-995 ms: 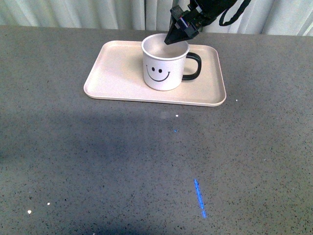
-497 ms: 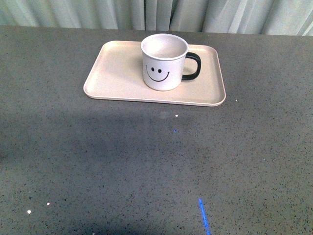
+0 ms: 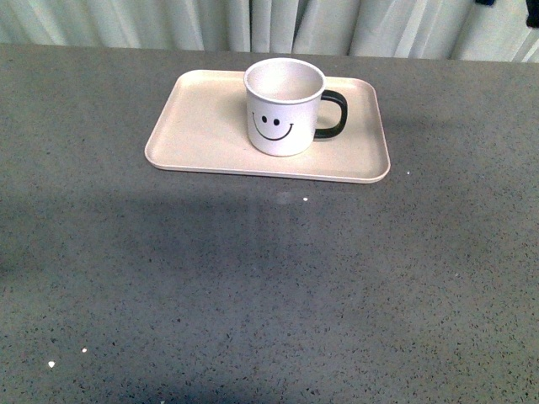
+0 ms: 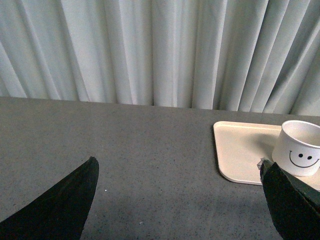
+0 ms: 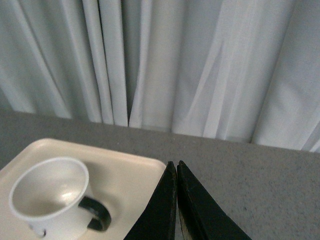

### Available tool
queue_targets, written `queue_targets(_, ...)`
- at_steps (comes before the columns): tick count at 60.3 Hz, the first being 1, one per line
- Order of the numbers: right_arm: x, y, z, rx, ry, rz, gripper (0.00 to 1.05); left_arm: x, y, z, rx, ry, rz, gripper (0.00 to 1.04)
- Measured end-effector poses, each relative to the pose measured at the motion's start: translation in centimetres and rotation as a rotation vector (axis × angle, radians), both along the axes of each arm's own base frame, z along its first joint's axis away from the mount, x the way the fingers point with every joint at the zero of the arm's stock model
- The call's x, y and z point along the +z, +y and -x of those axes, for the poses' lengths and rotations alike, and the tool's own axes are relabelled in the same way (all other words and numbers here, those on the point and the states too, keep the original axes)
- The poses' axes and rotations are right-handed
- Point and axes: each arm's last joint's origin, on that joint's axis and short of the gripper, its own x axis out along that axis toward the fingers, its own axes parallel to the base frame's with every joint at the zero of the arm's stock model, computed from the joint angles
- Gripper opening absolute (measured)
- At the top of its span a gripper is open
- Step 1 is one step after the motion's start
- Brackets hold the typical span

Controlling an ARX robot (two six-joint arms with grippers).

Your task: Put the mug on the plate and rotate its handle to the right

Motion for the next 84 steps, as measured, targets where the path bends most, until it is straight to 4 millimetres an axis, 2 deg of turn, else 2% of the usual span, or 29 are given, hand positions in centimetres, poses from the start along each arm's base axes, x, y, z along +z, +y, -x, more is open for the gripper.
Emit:
queue_targets(5, -0.3, -0.3, 2.3, 0.006, 0.000, -0.001, 0.02, 0.0, 0.0, 0.0, 0.000, 0.000, 0.000, 0.95)
queue_targets(19, -1.0, -1.7, 6.9, 0.010, -0.002, -0.002, 0.02, 0.0, 0.0, 0.0, 0.000, 0.000, 0.000, 0.95)
queue_targets(29, -1.3, -2.1, 9.4, -0.004, -0.004, -0.002, 0.02, 0.0, 0.0, 0.0, 0.000, 0.000, 0.000, 0.95)
queue_targets(35, -2.2, -2.1, 10.7, -0.005, -0.008, -0.002, 0.02, 0.0, 0.0, 0.0, 0.000, 0.000, 0.000, 0.95)
queue_targets(41, -2.6, -2.1, 11.8, -0.004, 0.012, -0.002, 0.02, 0.0, 0.0, 0.0, 0.000, 0.000, 0.000, 0.95)
queue_targets(70, -2.4, -2.1, 16.1, -0.004, 0.002, -0.002, 0.02, 0.0, 0.0, 0.0, 0.000, 0.000, 0.000, 0.95)
queue_targets(84, -1.7, -2.1, 17.3, -0.004, -0.021, -0.003, 0.02, 0.0, 0.0, 0.0, 0.000, 0.000, 0.000, 0.95)
